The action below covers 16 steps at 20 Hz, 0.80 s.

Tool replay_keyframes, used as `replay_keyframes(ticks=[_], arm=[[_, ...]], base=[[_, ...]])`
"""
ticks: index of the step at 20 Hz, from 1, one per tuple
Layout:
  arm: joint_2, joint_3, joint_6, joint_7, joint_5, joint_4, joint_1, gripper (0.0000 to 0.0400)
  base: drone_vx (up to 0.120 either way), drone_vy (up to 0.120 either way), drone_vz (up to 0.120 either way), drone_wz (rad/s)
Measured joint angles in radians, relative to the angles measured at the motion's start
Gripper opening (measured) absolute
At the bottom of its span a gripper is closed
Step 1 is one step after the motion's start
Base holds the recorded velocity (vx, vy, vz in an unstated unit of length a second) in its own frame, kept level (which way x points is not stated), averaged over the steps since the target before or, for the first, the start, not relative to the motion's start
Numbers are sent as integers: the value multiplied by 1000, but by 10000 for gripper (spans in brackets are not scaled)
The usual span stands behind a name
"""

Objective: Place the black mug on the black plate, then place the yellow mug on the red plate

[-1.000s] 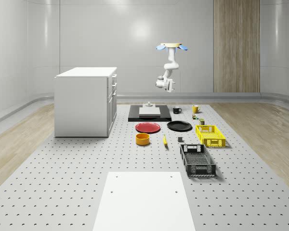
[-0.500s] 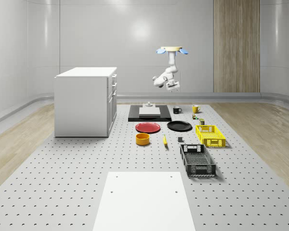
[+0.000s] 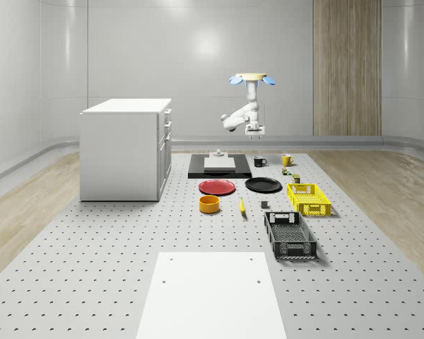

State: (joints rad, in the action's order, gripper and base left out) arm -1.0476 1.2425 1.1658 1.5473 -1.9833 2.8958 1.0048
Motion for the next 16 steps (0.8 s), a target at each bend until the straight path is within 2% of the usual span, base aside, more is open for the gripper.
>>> replay_keyframes(ticks=[6, 16], arm=[[-37, 20, 15, 26, 8, 0, 34, 400], [-91, 43, 57, 50, 33, -4, 62, 400]], base=[[-120, 0, -120, 0], [-4, 0, -120, 0]])
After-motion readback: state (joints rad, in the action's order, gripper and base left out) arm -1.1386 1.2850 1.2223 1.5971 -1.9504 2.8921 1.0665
